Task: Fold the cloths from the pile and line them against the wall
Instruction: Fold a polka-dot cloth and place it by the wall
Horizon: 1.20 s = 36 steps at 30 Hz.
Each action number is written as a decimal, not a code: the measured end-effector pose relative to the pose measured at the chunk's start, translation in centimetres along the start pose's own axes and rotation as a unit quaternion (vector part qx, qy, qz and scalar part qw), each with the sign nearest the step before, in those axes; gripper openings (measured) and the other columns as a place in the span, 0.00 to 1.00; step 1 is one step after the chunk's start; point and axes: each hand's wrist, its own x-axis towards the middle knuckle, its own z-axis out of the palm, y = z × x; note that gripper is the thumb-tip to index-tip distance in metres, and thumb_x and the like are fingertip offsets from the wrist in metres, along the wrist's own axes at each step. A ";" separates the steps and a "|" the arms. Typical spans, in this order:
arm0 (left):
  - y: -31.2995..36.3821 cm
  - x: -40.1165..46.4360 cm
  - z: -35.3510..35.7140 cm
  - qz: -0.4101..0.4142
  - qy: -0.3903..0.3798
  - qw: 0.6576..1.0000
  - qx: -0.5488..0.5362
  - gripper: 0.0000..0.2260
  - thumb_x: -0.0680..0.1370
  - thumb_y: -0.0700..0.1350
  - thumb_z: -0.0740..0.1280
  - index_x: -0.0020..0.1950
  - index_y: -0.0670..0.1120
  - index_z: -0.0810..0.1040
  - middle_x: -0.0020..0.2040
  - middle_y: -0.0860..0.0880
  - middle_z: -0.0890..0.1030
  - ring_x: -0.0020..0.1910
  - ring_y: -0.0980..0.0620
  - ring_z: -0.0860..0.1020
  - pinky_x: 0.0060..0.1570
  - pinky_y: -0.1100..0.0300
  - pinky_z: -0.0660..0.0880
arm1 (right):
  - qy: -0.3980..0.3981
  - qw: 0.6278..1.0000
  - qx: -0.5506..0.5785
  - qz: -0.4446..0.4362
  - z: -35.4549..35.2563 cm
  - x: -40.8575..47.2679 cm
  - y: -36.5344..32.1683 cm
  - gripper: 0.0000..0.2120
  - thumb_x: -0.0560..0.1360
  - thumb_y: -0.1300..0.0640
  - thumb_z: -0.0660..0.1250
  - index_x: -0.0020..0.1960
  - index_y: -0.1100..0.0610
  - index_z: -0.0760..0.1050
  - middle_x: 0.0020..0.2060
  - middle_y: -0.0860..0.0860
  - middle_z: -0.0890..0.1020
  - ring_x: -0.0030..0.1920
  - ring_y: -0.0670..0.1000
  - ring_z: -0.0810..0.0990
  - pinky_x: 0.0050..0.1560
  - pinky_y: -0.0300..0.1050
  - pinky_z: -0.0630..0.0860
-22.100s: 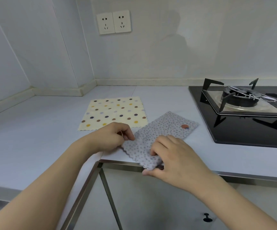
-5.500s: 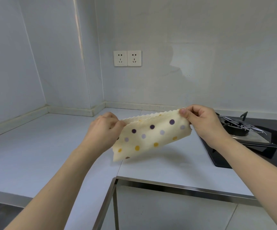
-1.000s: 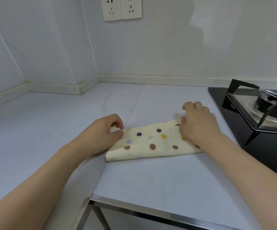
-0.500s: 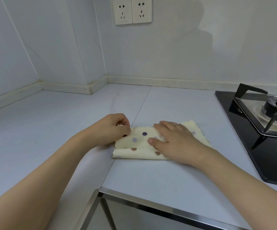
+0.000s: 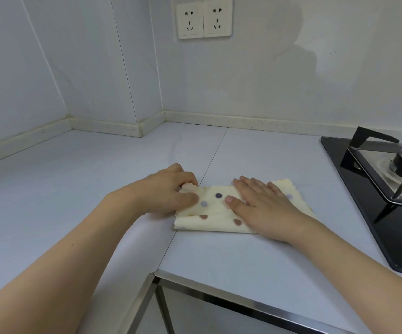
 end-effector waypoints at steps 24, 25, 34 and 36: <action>4.1 0.1 6.2 0.047 0.080 0.995 0.042 0.15 0.81 0.53 0.55 0.67 0.54 0.64 0.66 0.57 0.63 0.66 0.53 0.59 0.61 0.62 0.54 | 0.013 0.999 -0.025 0.038 -0.3 0.0 1.5 0.26 0.83 0.48 0.43 0.79 0.55 0.47 0.78 0.49 0.48 0.77 0.48 0.45 0.75 0.48 0.42; 4.0 -0.1 6.1 0.047 0.057 0.996 0.045 0.18 0.81 0.57 0.55 0.70 0.55 0.62 0.68 0.58 0.61 0.68 0.56 0.56 0.64 0.62 0.52 | 0.006 0.999 -0.029 0.036 -0.3 -0.1 1.7 0.27 0.83 0.46 0.42 0.79 0.54 0.45 0.78 0.48 0.46 0.77 0.47 0.44 0.76 0.48 0.41; 1.3 0.8 3.9 -0.003 0.013 0.997 -0.078 0.18 0.80 0.60 0.50 0.66 0.60 0.69 0.66 0.61 0.67 0.71 0.52 0.60 0.71 0.52 0.57 | -0.026 0.998 -0.055 0.026 -0.7 -0.6 3.0 0.31 0.81 0.40 0.41 0.79 0.53 0.39 0.78 0.47 0.41 0.77 0.46 0.39 0.76 0.48 0.38; 1.1 0.8 4.1 -0.022 0.108 0.994 -0.024 0.13 0.82 0.53 0.53 0.63 0.55 0.72 0.61 0.58 0.69 0.64 0.50 0.64 0.61 0.58 0.61 | -0.025 0.998 -0.049 0.023 -0.6 -0.5 3.1 0.32 0.81 0.40 0.42 0.79 0.53 0.39 0.78 0.48 0.41 0.77 0.46 0.39 0.76 0.48 0.38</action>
